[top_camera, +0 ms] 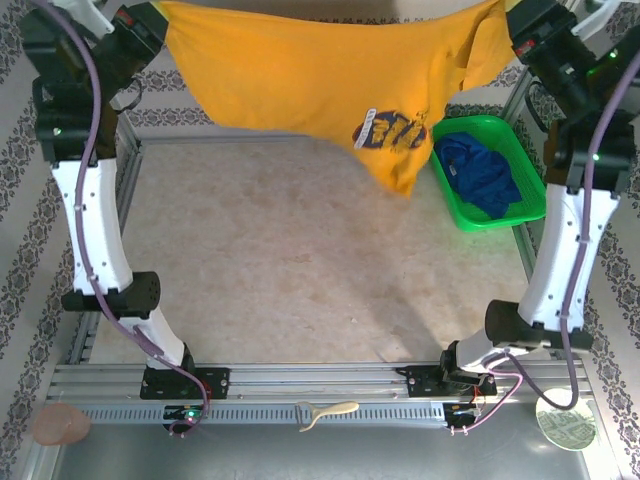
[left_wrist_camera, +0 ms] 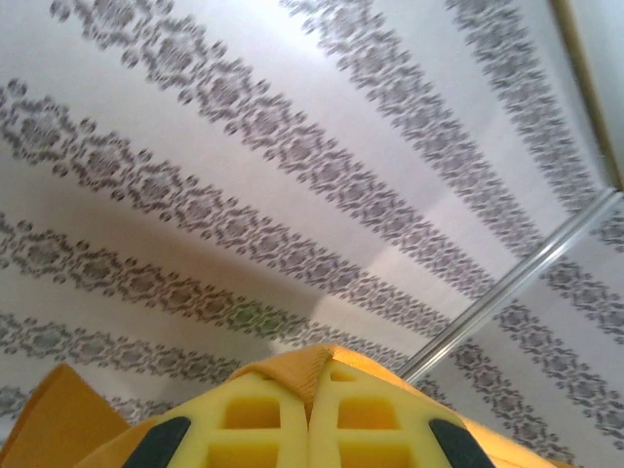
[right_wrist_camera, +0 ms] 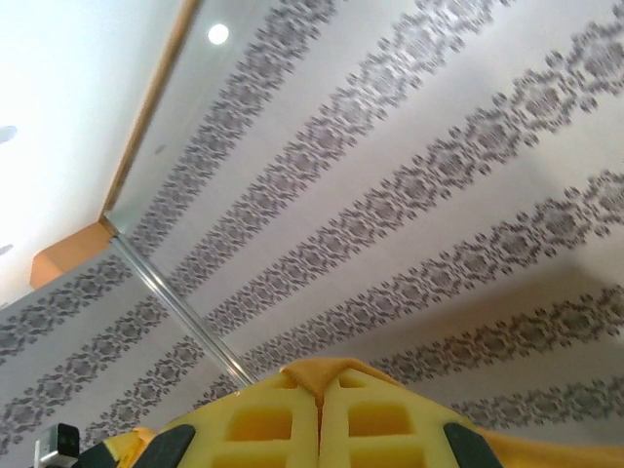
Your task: Fold the inside-out t-shirt
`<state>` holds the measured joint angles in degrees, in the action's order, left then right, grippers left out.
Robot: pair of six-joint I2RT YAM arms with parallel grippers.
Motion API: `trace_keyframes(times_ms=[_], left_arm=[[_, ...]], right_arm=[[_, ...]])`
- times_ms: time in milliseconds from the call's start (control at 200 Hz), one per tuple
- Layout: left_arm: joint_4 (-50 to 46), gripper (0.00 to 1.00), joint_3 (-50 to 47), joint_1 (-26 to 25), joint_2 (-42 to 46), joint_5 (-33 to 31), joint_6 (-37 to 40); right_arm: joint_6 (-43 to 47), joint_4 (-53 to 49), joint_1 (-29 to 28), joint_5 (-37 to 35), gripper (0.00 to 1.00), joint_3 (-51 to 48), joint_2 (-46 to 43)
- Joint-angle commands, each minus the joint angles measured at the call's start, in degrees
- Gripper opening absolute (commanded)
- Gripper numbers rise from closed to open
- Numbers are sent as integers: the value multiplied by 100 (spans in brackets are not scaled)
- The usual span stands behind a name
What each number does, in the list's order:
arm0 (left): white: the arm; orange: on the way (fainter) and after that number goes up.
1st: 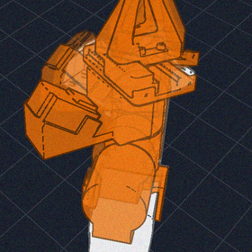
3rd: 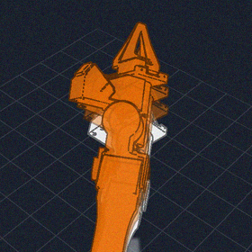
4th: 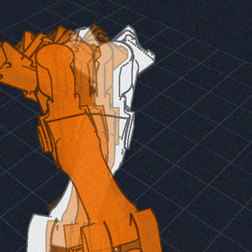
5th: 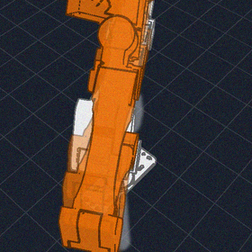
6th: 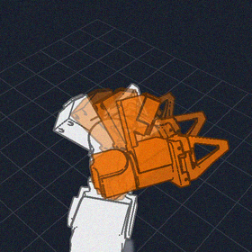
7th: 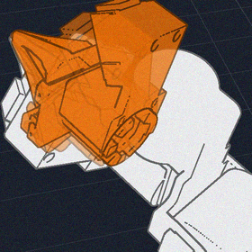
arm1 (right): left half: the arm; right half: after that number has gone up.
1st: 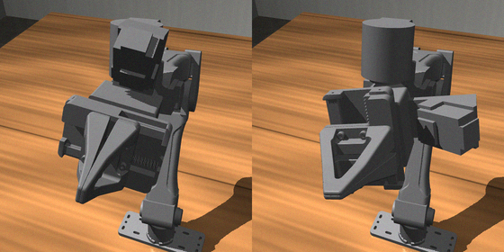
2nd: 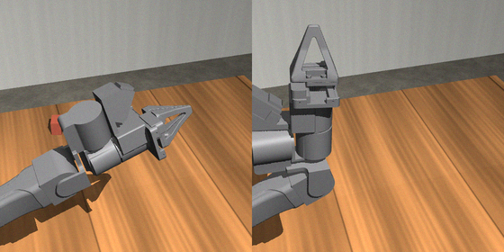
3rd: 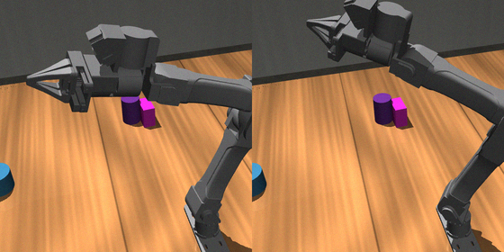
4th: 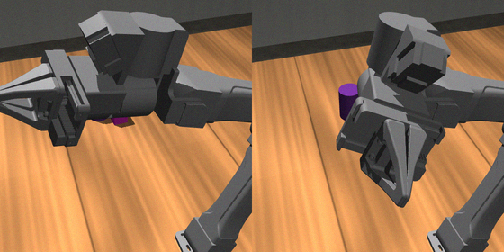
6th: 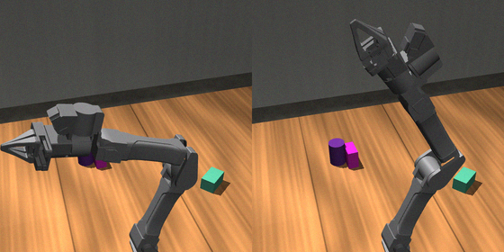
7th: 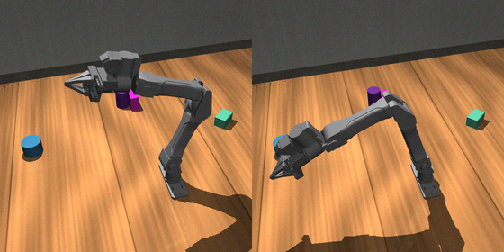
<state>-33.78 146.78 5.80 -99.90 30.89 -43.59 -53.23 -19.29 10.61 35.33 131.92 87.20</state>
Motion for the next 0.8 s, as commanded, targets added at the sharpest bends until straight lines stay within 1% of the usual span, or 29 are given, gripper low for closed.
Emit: trace_keyframes(times_ms=[0,70,165,220,270,335,410,595,689,794], left_arm=[[-16,0,-638,123,195,-74,-31],[388,0,-1552,128,746,-112,-19],[1048,0,-2804,128,1563,-350,-106],[1260,0,-3225,132,1916,-450,-163],[1353,0,-3375,133,2124,-517,-184],[1365,0,-3347,131,2306,-608,-236],[1315,0,-3085,136,2352,-661,-255],[797,0,-2112,133,2044,-718,-150],[562,0,-1867,135,1730,-606,-74],[536,0,-2014,132,1404,-457,-11]], right_arm=[[286,101,10,-227,0,-264,-415],[358,214,11,-295,0,-811,-807],[388,354,19,-308,0,-1398,-1266],[380,389,40,-284,0,-1545,-1469],[400,379,63,-297,0,-1535,-1616],[324,384,145,-282,0,-1343,-1713],[263,347,195,-272,0,-908,-1695],[87,303,212,-197,0,-18,-1448],[-3,377,202,-117,0,-52,-1302],[-2,526,93,-126,0,-454,-1161]])
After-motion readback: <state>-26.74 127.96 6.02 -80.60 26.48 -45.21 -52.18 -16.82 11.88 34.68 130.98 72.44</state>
